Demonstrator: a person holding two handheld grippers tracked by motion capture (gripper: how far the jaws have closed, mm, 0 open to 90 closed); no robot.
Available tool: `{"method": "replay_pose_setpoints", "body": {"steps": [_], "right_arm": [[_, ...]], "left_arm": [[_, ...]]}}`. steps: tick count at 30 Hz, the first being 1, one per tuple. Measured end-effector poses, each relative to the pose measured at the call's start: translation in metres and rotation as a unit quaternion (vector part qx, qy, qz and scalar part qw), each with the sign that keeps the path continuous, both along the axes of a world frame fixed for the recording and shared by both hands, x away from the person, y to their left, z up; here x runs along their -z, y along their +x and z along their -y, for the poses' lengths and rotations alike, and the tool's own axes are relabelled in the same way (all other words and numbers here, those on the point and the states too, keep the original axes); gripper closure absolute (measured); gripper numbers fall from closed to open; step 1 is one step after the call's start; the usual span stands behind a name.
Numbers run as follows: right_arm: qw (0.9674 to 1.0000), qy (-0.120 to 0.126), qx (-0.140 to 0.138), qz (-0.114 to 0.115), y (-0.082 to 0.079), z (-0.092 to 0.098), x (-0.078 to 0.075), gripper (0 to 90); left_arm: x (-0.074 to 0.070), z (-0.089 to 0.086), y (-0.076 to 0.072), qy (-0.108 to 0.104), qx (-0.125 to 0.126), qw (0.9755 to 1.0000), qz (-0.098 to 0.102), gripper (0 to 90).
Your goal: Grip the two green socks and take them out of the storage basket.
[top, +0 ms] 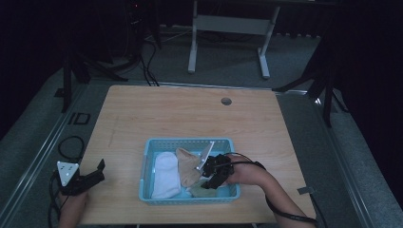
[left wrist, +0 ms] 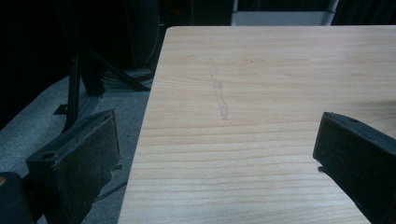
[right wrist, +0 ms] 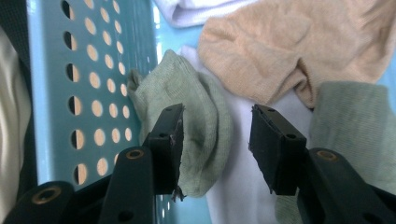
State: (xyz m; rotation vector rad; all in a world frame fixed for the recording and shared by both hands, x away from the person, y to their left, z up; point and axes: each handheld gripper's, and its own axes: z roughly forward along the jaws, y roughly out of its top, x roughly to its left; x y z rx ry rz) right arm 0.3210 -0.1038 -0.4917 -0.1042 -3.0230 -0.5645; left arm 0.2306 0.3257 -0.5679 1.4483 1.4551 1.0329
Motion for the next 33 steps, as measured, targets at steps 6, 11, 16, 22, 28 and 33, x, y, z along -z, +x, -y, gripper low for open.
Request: {"method": "replay_pose_setpoints", "body": {"steps": [6,11,16,22,28,33], "right_arm": [[0.9997,-0.016,-0.016,0.0,-0.003,-0.004,0.006,66.6],[0.9991,-0.013,-0.038,0.014,-0.008,-0.004,0.001,78.7],[0.9986,-0.009,-0.048,0.02,-0.013,-0.003,-0.011,79.9],[0.9986,0.001,-0.044,0.032,-0.013,0.001,-0.028,80.0],[0.9984,0.013,-0.036,0.042,-0.012,0.007,-0.045,80.0],[0.9978,0.033,-0.023,0.054,-0.01,0.016,-0.063,79.9]], "left_arm": [[0.0,0.0,0.0,0.0,0.0,1.0,0.0,0.4],[0.0,0.0,0.0,0.0,-0.002,1.0,0.0,0.4],[0.0,0.0,0.0,0.001,-0.002,1.0,0.0,0.4],[0.0,0.0,0.0,0.001,-0.003,1.0,0.0,0.4],[0.0,0.0,0.0,0.001,-0.003,1.0,-0.001,0.4],[0.0,0.0,0.0,0.002,-0.003,1.0,-0.001,0.4]]}}
